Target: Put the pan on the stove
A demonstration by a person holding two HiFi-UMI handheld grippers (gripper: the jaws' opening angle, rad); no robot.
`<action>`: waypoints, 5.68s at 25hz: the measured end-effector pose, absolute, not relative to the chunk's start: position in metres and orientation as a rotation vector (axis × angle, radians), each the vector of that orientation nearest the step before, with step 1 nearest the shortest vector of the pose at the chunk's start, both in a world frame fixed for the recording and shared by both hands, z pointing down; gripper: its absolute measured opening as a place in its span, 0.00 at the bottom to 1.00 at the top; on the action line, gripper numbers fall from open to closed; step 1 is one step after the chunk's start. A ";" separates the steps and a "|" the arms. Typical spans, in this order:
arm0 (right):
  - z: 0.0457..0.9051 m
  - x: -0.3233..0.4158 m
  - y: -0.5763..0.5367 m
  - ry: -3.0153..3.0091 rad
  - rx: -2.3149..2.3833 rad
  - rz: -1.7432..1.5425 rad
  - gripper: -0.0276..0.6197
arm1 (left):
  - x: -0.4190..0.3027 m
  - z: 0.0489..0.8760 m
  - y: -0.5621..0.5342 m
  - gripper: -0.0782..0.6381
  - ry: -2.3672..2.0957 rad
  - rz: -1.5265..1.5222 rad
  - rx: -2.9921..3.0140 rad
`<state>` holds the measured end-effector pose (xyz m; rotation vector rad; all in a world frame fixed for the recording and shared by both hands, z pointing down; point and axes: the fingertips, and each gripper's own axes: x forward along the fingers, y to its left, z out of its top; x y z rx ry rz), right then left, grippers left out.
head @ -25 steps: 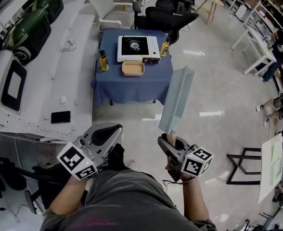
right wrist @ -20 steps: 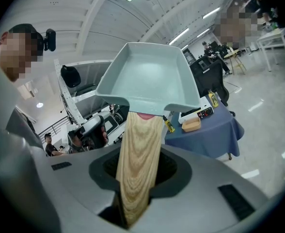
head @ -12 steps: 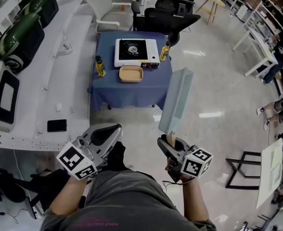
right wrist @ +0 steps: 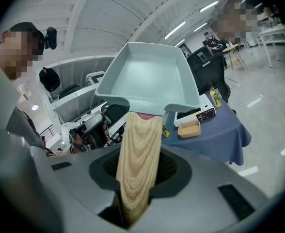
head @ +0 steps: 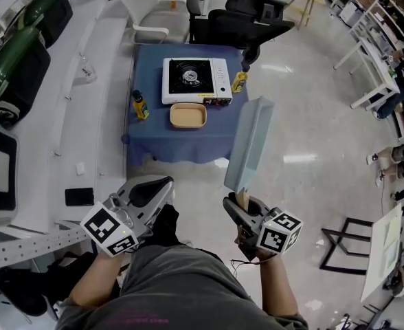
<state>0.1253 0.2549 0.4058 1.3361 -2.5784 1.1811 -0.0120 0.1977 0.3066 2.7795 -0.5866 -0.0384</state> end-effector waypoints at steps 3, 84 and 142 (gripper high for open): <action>0.408 0.122 0.224 -2.567 1.339 1.196 0.20 | -0.015 0.309 0.163 0.11 -0.582 -0.029 2.769; 0.606 0.151 -0.168 -1.964 1.135 1.187 0.20 | -0.017 0.428 -0.161 0.11 -0.866 0.144 2.503; 0.682 0.124 -0.190 -1.427 1.359 1.098 0.21 | -0.100 0.462 -0.178 0.11 -0.748 0.104 2.488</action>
